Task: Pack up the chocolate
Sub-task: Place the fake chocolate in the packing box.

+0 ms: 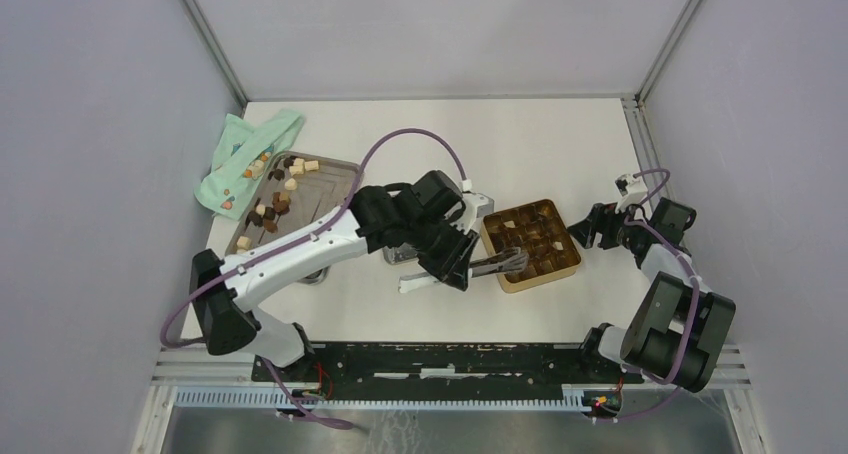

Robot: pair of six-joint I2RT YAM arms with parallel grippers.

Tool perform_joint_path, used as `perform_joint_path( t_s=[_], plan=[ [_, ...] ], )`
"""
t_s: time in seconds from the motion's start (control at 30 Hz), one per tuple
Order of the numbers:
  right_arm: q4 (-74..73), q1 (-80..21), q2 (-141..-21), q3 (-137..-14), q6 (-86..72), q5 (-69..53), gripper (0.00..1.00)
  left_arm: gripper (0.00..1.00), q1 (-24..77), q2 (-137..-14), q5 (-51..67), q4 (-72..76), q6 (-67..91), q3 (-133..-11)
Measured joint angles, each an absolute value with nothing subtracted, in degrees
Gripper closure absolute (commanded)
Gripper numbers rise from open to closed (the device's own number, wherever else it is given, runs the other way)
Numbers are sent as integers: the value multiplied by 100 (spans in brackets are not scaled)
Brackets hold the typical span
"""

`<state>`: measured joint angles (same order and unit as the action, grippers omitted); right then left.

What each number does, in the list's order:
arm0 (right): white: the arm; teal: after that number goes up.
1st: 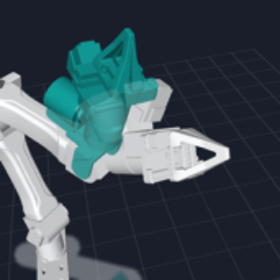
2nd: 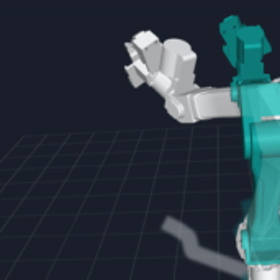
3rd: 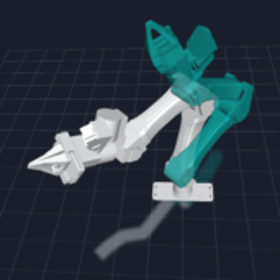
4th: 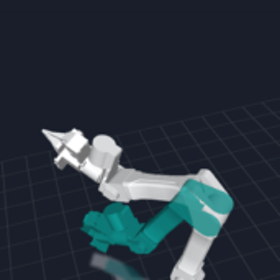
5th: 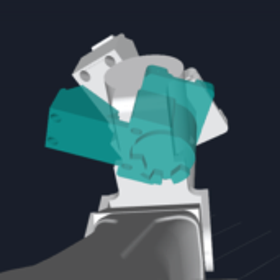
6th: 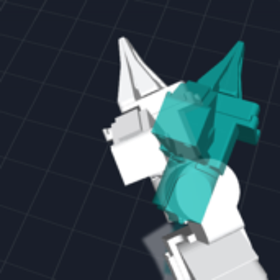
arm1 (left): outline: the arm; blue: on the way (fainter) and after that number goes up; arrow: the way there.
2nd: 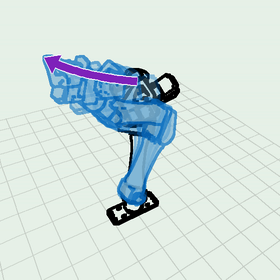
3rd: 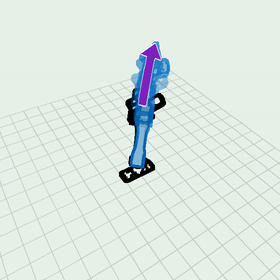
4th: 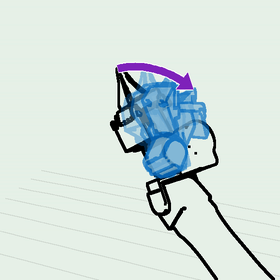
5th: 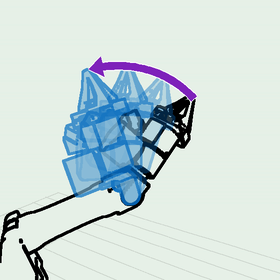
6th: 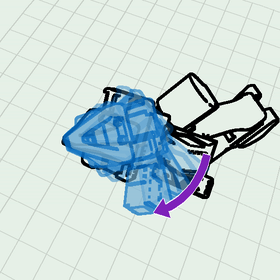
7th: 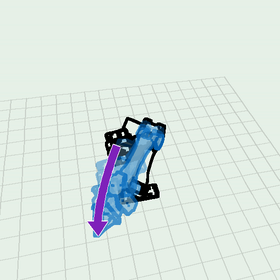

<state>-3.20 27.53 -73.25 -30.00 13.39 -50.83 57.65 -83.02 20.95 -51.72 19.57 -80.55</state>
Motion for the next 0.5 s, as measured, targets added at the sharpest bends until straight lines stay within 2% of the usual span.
perform_joint_path(
  t_s=[0.5],
  plan=[
    [-351,2816,-7389,-2947,1380,-5074,25,94,6154,-9378,1509,-5690,1949,-8796]
  ],
)
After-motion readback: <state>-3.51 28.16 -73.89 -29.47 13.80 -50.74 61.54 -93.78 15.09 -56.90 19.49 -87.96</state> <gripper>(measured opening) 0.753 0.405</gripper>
